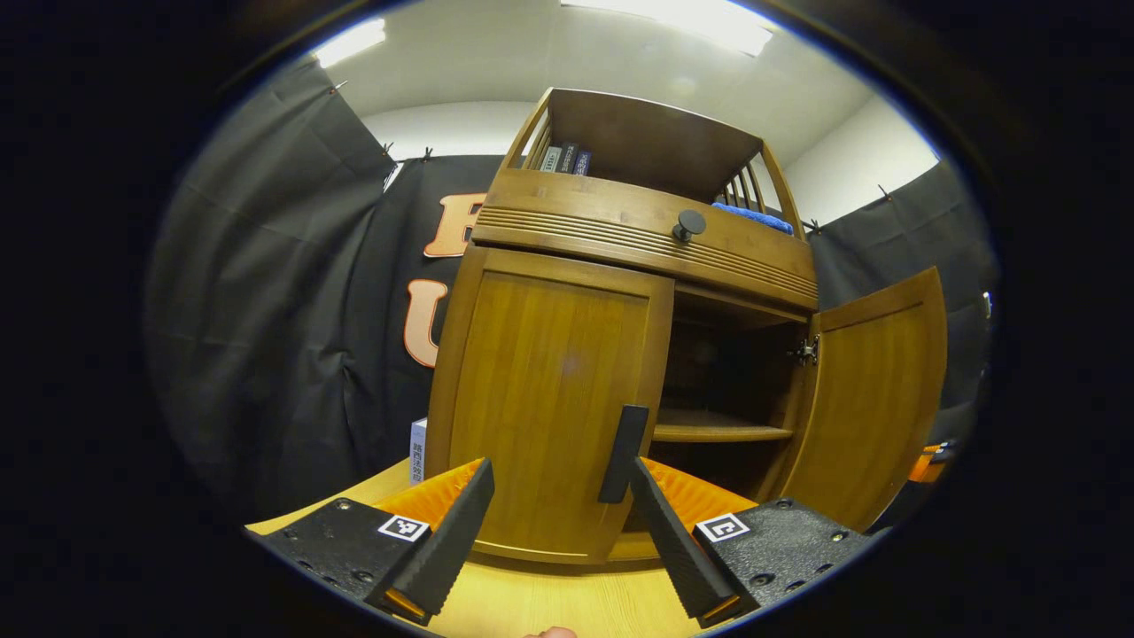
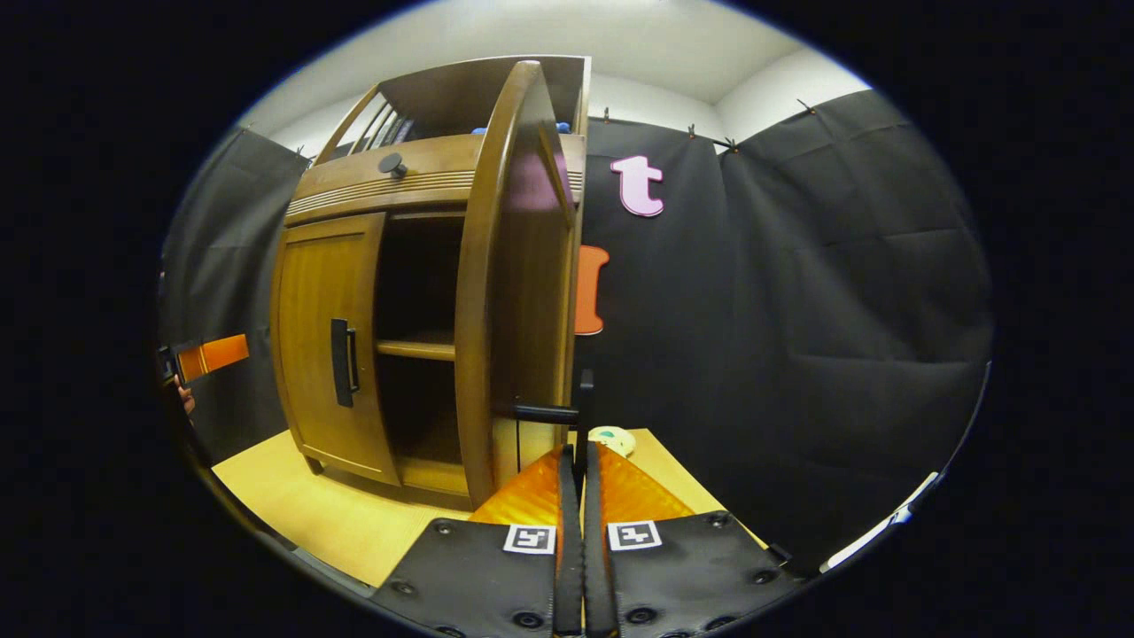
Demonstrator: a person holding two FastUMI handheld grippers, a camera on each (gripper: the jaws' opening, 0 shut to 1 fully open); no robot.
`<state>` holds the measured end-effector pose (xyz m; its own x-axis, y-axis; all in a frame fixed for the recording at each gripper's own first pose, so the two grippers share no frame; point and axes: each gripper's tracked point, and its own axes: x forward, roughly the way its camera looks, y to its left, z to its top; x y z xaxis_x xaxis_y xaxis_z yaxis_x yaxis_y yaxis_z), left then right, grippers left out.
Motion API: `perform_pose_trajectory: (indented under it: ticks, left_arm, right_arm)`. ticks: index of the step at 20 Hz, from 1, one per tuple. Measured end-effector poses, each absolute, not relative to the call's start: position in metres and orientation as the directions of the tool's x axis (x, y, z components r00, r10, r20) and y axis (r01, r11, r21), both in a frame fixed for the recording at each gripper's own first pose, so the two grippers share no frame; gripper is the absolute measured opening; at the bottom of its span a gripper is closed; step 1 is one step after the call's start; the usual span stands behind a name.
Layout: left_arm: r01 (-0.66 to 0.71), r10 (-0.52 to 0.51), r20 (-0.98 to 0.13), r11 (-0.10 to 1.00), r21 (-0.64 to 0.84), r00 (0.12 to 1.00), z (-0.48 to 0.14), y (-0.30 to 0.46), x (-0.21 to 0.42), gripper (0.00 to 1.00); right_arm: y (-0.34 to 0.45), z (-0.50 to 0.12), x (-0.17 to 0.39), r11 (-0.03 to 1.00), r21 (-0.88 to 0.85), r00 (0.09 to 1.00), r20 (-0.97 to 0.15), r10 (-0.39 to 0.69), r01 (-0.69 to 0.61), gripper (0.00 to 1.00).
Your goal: Open the right door of the double-door shoe cabinet with the right hand, and open the left door with the left hand.
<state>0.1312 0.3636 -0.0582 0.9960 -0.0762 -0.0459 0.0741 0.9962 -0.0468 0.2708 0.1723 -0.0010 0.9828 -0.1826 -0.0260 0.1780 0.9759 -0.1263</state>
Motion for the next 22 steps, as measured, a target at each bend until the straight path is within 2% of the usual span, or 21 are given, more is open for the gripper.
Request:
perform_pose_trajectory:
  ticks: [1, 3, 4, 5, 7, 8, 9, 11, 13, 14, 15, 16, 20, 21, 22]
  left_arm:
    - [0.075, -0.078, -0.047, 0.996, -0.046, 0.996, -0.059, 0.362, 0.132, 0.92]
    - [0.074, -0.076, -0.044, 0.996, -0.041, 0.996, -0.058, 0.362, 0.134, 0.92]
    - [0.072, -0.073, -0.042, 0.997, -0.041, 0.996, -0.058, 0.362, 0.133, 0.95]
    - [0.068, -0.07, -0.042, 0.997, -0.041, 0.997, -0.058, 0.362, 0.134, 0.92]
    - [0.054, -0.056, -0.042, 0.998, -0.044, 0.998, -0.058, 0.364, 0.134, 0.92]
    - [0.046, -0.048, -0.043, 0.998, -0.047, 0.998, -0.059, 0.366, 0.134, 0.95]
    - [0.038, -0.04, -0.043, 0.998, -0.051, 0.998, -0.059, 0.368, 0.134, 0.91]
    - [0.026, -0.029, -0.046, 0.998, -0.061, 0.999, -0.06, 0.369, 0.133, 0.91]
    - [0.004, -0.007, -0.049, 0.998, -0.062, 0.999, -0.061, 0.374, 0.132, 0.91]
    - [-0.008, 0.005, -0.049, 0.998, -0.063, 0.999, -0.061, 0.377, 0.131, 0.95]
    - [-0.017, 0.014, -0.048, 0.998, -0.063, 0.999, -0.061, 0.378, 0.13, 0.94]
    - [-0.027, 0.024, -0.047, 0.998, -0.063, 0.999, -0.061, 0.38, 0.129, 0.91]
    - [-0.057, 0.055, -0.042, 0.997, -0.056, 0.998, -0.06, 0.383, 0.125, 0.92]
    - [-0.061, 0.059, -0.041, 0.996, -0.058, 0.997, -0.061, 0.382, 0.125, 0.95]
    - [-0.062, 0.06, -0.04, 0.996, -0.062, 0.997, -0.061, 0.382, 0.125, 0.92]
  right_arm:
    - [0.17, 0.0, 0.265, 0.979, -0.103, 0.984, -0.022, -0.177, 0.174, 0.09]
    - [0.162, 0.002, 0.264, 0.984, -0.093, 0.988, -0.019, -0.153, 0.15, 0.09]
    - [0.155, 0.0, 0.265, 0.986, -0.093, 0.99, -0.025, -0.14, 0.137, 0.08]
    - [0.15, 0.0, 0.265, 0.988, -0.092, 0.992, -0.027, -0.126, 0.123, 0.09]
    - [0.142, 0.002, 0.265, 0.991, -0.098, 0.995, -0.042, -0.093, 0.088, 0.09]
    - [0.136, 0.003, 0.265, 0.992, -0.102, 0.996, -0.05, -0.073, 0.068, 0.09]
    - [0.13, 0.003, 0.266, 0.994, -0.098, 0.997, -0.058, -0.053, 0.047, 0.09]
    - [0.115, 0.004, 0.268, 0.997, -0.072, 0.998, -0.068, -0.017, 0.012, 0.21]
    - [0.105, 0.005, 0.266, 0.997, -0.072, 0.997, -0.081, 0.016, -0.022, 0.21]
    - [0.101, 0.005, 0.269, 0.997, -0.07, 0.996, -0.084, 0.03, -0.036, 0.18]
    - [0.1, 0.005, 0.268, 0.996, -0.066, 0.995, -0.09, 0.046, -0.052, 0.14]
    - [0.099, 0.006, 0.269, 0.996, -0.067, 0.994, -0.091, 0.056, -0.063, 0.14]
    - [0.1, 0.004, 0.269, 0.995, -0.051, 0.993, -0.089, 0.083, -0.088, 0.14]
    - [0.099, 0.005, 0.269, 0.995, -0.048, 0.993, -0.085, 0.082, -0.086, 0.14]
    - [0.099, 0.005, 0.269, 0.995, -0.049, 0.993, -0.082, 0.08, -0.084, 0.14]
